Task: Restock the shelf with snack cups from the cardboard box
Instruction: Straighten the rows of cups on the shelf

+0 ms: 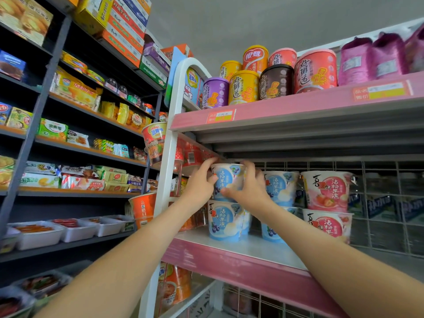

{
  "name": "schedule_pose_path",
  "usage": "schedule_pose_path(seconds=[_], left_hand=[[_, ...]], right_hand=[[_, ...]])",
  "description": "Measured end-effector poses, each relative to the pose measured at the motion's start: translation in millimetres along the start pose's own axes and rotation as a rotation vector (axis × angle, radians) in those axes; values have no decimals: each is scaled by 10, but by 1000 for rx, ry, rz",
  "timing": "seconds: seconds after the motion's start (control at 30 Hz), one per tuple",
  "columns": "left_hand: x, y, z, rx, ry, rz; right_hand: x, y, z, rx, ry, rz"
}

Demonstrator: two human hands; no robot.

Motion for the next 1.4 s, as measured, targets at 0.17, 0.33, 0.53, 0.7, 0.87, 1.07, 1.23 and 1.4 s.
schedule_pose_path(seconds=[0.17,0.33,0.53,0.7,0.87,1.07,1.23,1.4], left_hand=[[-50,4,151,170,159,-48],[-85,56,260,162,152,51],[-90,-30,381,131,157,61],[-408,-336,478,101,166,66],[-1088,-1061,556,93,224,34],[-2107,-2916,222,-161,447,60],[-2748,-4885,-265,-553,543,192],[-3187,-6204,-518,-872,707,185]], right_hand=[[0,3,-79,-102,-62,-10],[-30,-20,-85,-95,21,-40],[-10,-72,-95,-87,-11,-93],[-203,-141,-303,-135,-188,-13],[-25,-759,-1119,-469,-223,-73],[1061,-2510,-1825,-660,94,-454],[2023,-4151,-2221,-582,314,-865],[2786,-5542,-2477,-478,382,-1224]])
Point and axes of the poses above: each hand's wrist, its own y-axis towards the middle knuckle, its own x-axis out of the palm, z = x × y, the point moved 5 cm from there along y, towards the middle knuckle, and after that the axes turned 8 degrees about -y, right-handed, at the moved point
